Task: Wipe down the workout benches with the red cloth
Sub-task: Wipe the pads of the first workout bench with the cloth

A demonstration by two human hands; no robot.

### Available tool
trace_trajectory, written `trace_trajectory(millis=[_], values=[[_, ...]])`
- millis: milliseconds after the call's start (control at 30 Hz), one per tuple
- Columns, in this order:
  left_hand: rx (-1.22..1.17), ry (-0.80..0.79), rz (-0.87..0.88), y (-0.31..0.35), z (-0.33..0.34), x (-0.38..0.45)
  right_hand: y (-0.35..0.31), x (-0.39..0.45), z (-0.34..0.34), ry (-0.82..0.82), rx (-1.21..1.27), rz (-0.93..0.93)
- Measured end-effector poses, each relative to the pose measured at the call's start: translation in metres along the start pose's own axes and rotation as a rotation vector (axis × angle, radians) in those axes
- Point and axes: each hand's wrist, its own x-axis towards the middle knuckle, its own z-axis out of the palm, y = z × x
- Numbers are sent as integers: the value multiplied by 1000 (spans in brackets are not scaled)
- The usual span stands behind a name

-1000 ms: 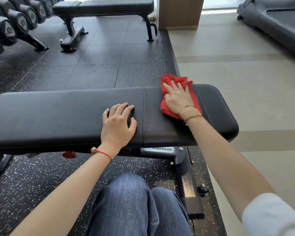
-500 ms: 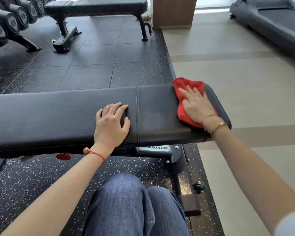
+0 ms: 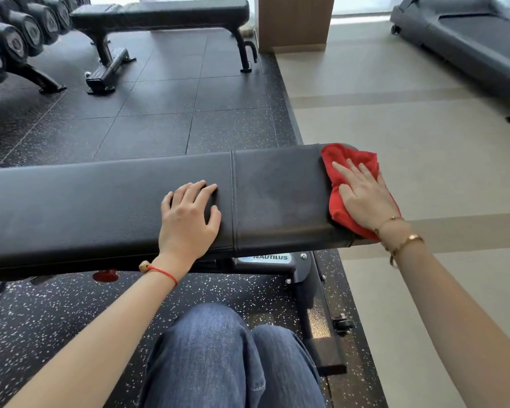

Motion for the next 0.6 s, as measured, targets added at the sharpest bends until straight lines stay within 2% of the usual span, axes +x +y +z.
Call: trace_trajectory(millis=[133,233,467,600], values=[[18,-5,-7,1,-1,0,-11,54,-8,-53,-18,98],[17,0,-10,2,-2,0,-43,74,3,-62,-51,64],[16,-1,-21,2,-2,1,-137,18,32,-102,-80,-345],[0,3,-15,2,-2,0,-138,-39,38,-85,-46,-514]])
